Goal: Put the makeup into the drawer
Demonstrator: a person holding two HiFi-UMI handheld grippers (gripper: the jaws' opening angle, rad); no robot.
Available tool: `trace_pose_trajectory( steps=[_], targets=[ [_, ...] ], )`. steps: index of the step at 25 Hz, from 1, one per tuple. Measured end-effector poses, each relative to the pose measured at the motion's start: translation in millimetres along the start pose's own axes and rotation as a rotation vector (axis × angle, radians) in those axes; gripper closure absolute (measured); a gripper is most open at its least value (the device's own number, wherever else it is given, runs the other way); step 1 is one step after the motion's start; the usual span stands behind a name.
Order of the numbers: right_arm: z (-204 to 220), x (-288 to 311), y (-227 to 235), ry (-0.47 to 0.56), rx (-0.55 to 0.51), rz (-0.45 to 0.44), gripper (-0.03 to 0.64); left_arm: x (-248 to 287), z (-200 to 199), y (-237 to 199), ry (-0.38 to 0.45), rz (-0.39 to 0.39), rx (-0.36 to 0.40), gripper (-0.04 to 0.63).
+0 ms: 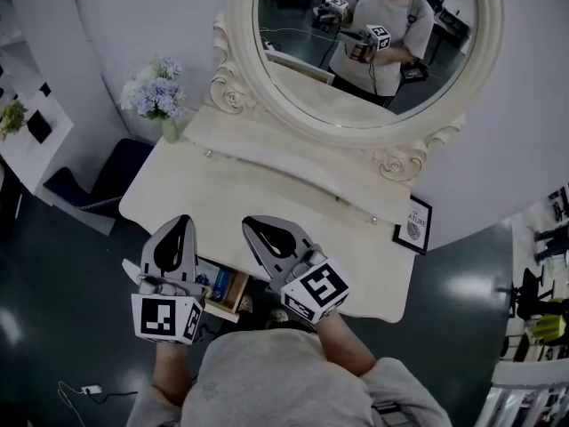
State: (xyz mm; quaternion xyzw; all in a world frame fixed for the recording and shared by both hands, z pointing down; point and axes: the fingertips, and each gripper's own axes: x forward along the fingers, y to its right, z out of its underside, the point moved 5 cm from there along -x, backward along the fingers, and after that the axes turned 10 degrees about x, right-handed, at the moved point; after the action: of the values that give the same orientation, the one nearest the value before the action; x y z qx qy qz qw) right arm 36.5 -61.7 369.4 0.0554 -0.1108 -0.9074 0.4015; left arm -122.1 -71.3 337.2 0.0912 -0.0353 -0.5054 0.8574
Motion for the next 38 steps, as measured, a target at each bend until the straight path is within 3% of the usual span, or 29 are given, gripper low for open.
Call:
trace_pose_trajectory(
  steps=[18,38],
  targets=[
    [-36.9,-17.1,0.3,0.096,-0.036,0.023,0.595,2.8,-7.3,4.7,0.026,0.018,0.003,0.581],
    [-40.6,-26.5,-1.8,0.114,-0.058,0.024,0.595,1.1,-9.9,12.2,0.034,0.027,0.005,0.581]
  ],
)
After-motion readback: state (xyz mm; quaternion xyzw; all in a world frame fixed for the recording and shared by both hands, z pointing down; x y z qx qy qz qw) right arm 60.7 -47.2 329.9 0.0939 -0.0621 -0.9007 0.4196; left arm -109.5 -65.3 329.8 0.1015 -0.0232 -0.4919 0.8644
